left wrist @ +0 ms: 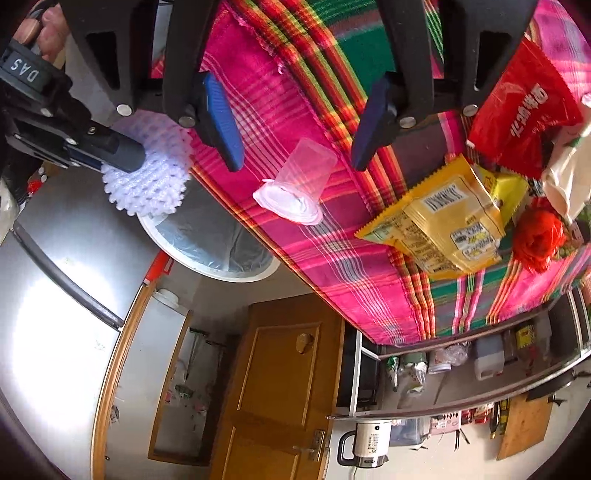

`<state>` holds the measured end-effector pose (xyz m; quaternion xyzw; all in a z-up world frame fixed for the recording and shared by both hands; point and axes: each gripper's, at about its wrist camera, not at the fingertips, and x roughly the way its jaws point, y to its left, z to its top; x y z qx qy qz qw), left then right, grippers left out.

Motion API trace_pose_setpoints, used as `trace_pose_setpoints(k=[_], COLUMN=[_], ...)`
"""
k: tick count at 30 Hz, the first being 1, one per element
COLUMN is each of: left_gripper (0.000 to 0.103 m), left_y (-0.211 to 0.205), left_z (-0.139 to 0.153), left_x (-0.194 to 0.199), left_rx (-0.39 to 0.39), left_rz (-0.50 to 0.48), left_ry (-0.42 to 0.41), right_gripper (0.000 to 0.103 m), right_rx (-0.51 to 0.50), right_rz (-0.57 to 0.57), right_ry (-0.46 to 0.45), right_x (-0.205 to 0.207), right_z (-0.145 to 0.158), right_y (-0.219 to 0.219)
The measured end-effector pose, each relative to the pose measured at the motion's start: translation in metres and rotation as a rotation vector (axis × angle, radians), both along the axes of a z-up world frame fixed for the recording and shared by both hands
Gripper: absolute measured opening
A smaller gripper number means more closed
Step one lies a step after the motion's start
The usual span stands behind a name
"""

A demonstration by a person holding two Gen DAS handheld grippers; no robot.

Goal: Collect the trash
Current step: 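Grasp the clear plastic cup with the left tool while the right tool holds the foam net, then carry the cup and foam net over the trash bin and open both tools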

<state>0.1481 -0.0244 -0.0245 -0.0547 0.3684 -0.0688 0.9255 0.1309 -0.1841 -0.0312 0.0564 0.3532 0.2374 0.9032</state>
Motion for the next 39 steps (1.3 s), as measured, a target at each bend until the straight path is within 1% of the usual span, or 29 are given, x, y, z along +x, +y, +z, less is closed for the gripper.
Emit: trace_pose_setpoints(k=[4,8,10,12,15,18,22,31,34,39], left_gripper=[0.062,0.061,0.054,0.041,0.031,0.030,0.030,0.030,0.030,0.030], left_y=[0.001,0.003,0.003,0.001,0.003,0.001,-0.007,-0.050,-0.064,-0.081], left_z=[-0.003,-0.006,-0.005,-0.006,-0.008,-0.005,0.006,0.023,0.025,0.018], left_x=[0.011,0.020,0.020,0.022,0.023,0.024,0.026,0.050,0.061,0.078], left_rx=[0.019,0.006,0.001,0.001,-0.022,-0.038,-0.043,-0.054,-0.057,-0.059], left_rz=[-0.007,-0.004,-0.008,-0.013,-0.013,-0.014,-0.030,-0.124,-0.154,-0.183], left_ry=[0.012,0.036,0.034,0.043,0.061,0.059,0.037,-0.005,-0.012,0.003], right_gripper=[0.016,0.016,0.016,0.016,0.016,0.016,0.016,0.017,0.017,0.017], right_rx=[0.004,0.009,0.010,0.012,0.017,0.018,0.019,-0.007,-0.015,-0.025], right_rz=[-0.004,-0.009,-0.011,-0.014,-0.022,-0.035,-0.069,-0.162,-0.189,-0.203], right_ry=[-0.001,-0.003,-0.005,-0.007,-0.010,-0.017,-0.027,-0.015,-0.011,0.027], right_x=[0.001,0.002,0.003,0.005,0.008,0.013,0.023,0.051,0.059,0.076], right_z=[0.001,0.001,0.002,0.002,0.002,0.003,0.003,-0.005,-0.007,-0.015], right_y=[-0.003,-0.006,-0.007,-0.009,-0.013,-0.020,-0.032,-0.063,-0.073,-0.082])
